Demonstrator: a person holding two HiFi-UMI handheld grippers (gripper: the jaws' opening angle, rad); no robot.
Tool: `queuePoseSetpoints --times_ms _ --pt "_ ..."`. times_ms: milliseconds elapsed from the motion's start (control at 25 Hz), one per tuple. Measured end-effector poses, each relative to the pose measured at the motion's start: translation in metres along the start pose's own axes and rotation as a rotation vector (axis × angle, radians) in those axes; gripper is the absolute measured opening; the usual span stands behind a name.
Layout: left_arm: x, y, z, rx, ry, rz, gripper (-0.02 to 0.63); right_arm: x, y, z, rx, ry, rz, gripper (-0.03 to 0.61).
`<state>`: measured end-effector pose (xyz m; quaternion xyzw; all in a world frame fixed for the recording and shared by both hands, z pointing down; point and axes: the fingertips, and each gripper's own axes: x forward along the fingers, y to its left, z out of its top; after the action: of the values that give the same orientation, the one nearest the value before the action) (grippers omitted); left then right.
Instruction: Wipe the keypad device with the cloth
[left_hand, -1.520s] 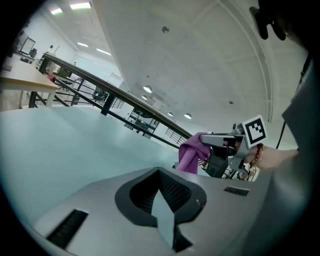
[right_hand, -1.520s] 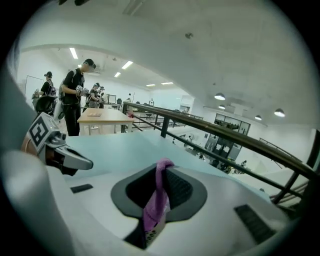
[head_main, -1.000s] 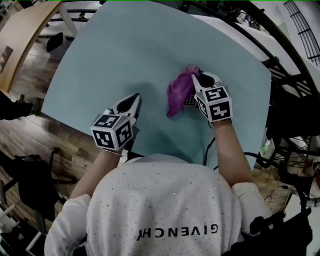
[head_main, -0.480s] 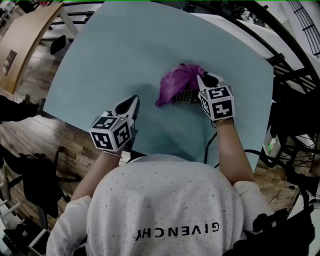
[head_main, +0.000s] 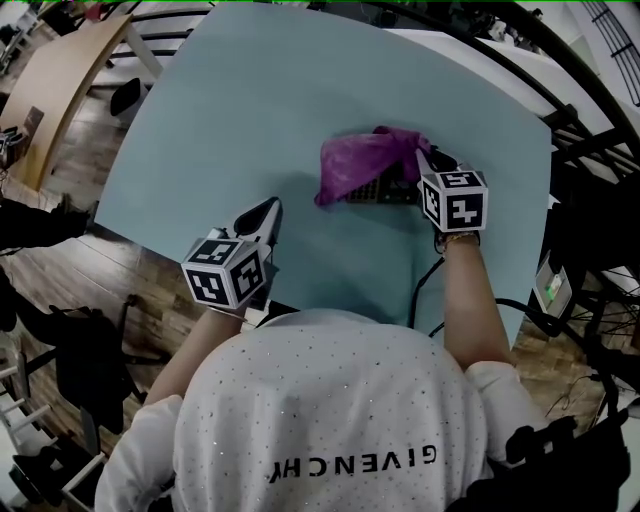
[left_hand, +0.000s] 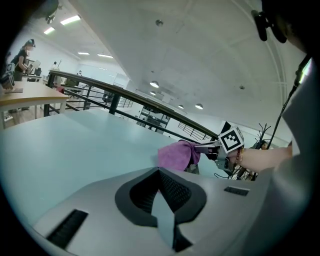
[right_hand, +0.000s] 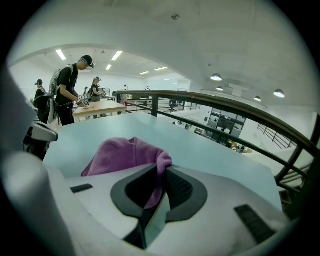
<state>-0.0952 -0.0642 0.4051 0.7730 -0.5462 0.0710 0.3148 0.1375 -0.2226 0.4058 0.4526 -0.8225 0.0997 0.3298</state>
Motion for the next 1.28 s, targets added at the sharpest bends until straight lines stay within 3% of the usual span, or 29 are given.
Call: queuePoseSetpoints --times_ms 480,800,960,1280 --pt "-0.004 -0.009 -0.001 0.022 0.003 -0.011 0.000 -0.037 -0.060 -0.031 0.148 -0.010 -0.135 0.040" --pt "0.006 -0.020 -0.002 -0.023 0.017 -0.051 0.000 -0.111 -0.109 -0.012 0.213 -0.162 -0.274 0.038" --pt "0.010 -0.027 -0.006 -0.028 0.028 -0.068 0.000 -0.091 -0.088 0.004 0.223 -0.202 -0.182 0.038" --pt "-0.001 -0.018 -0.010 -0.042 0.020 -0.025 0.000 -0.020 -0.041 -0.023 0.298 -0.103 -0.020 0.038"
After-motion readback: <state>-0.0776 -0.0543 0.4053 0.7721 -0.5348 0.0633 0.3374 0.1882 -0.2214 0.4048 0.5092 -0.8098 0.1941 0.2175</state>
